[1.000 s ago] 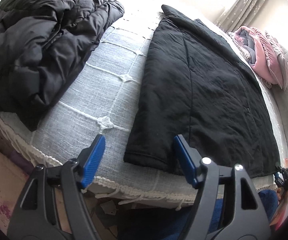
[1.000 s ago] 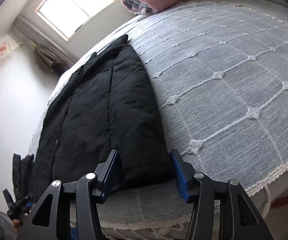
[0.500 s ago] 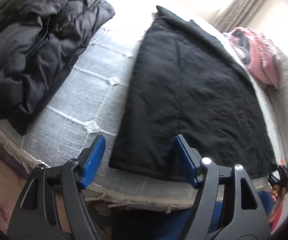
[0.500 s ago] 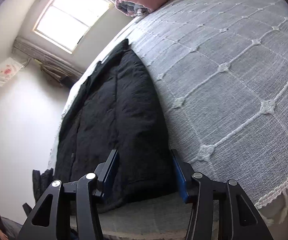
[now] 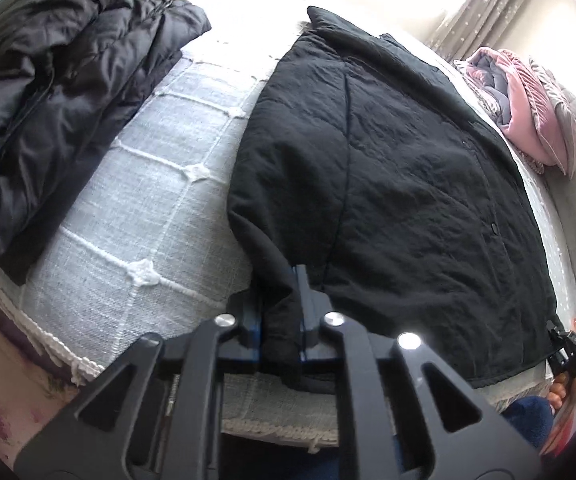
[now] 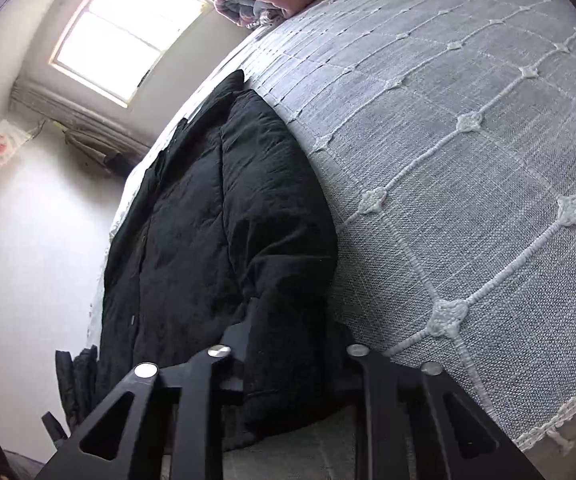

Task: Fold large clothes
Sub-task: 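Grasp the coat hem with the left gripper while the right gripper grasps it too, then lift the hem with both grippers and fold it toward the collar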

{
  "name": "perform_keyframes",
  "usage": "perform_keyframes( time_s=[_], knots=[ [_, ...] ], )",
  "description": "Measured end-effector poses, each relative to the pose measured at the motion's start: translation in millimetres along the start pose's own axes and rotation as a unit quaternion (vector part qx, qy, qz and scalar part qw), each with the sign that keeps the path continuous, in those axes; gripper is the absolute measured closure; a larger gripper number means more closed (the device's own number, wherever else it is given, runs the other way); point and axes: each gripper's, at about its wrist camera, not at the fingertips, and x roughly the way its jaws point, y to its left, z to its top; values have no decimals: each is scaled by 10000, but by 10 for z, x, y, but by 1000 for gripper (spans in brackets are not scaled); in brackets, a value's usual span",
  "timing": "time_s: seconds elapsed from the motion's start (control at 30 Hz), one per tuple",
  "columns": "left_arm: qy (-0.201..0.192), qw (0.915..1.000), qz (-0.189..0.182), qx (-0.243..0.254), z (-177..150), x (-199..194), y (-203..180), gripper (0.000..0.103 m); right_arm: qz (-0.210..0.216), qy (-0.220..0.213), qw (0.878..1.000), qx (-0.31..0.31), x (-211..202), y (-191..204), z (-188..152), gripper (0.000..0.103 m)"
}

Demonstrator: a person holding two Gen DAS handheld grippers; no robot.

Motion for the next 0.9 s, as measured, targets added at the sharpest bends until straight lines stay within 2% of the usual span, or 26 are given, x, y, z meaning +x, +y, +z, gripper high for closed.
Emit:
perform_keyframes(
  time_s=[0.27, 0.47, 0.57, 0.73, 0.8, 0.9],
  knots=[
    [-564, 9977, -253, -292, 59, -573, 33, 96, 366, -552, 9967, -463, -641, 471, 11, 97],
    [-1064, 9935, -285, -302, -15, -1268, 24, 97, 624, -961, 9897, -855, -1288, 745, -105, 97],
    [-1346, 9890, -561, -256, -126, -1708, 32, 97, 819, -1207, 9852, -904, -1739, 731, -216, 97],
    [-1617, 9772, -1351, -259, -298, -2426, 77, 97, 1202, -1636, 9713, -1237, -2417, 825, -446, 97],
    [-1809, 9733, -1392, -223, -308, -2656, 62, 97, 1288, -1808, 9651, -1390, -2655, 904, -514, 97],
    [-1977, 9709, -1333, -233, -224, -2736, 9, 97, 1239, -1920, 9619, -1503, -2759, 1002, -449, 97]
  ],
)
